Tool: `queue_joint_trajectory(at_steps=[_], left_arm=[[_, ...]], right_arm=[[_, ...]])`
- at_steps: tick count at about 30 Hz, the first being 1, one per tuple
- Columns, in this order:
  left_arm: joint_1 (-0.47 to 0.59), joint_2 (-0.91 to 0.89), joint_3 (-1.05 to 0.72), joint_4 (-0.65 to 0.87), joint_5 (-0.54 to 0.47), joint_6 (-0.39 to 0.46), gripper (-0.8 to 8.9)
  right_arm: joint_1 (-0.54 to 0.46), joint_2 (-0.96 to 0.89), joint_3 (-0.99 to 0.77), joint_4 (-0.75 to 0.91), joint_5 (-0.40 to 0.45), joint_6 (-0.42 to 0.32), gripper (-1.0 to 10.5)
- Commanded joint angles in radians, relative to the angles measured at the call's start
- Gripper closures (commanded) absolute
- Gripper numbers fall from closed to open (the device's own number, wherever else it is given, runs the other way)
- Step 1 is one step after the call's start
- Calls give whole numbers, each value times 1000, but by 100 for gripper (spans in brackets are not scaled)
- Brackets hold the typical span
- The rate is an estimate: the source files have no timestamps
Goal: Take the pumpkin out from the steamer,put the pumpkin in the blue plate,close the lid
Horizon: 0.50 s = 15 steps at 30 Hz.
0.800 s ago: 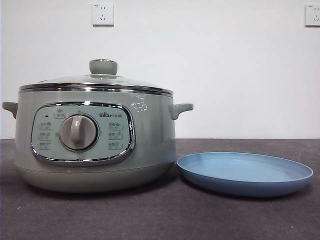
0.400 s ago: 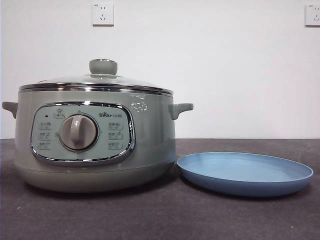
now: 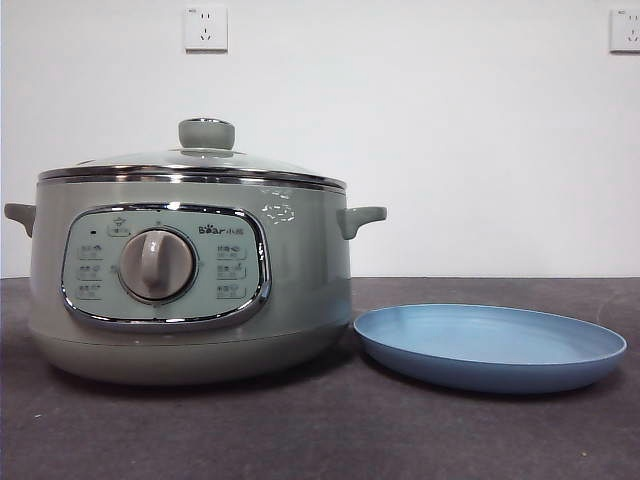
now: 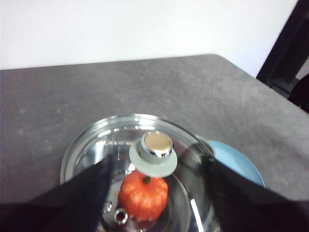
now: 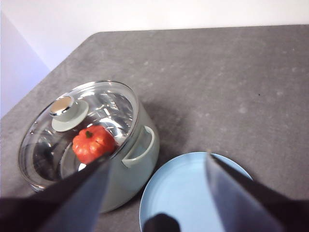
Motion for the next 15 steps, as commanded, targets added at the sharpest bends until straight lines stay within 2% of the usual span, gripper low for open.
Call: queue_joint_trajectory(at_steps=[1,3,11,15], left_arm=[[-32,29,3,39,-18,-44,399],[-61,60,15,45,-27,-46,399],[-232,261,136,43,-198,-31,373],[-295,377,191,42,-226,-5,373]], right_arm=[[2,13,2,4,1,9,410],[3,20,2,2,1,10,410],[3,29,2,-11,2,10,410],[3,29,2,-19,2,9,410]])
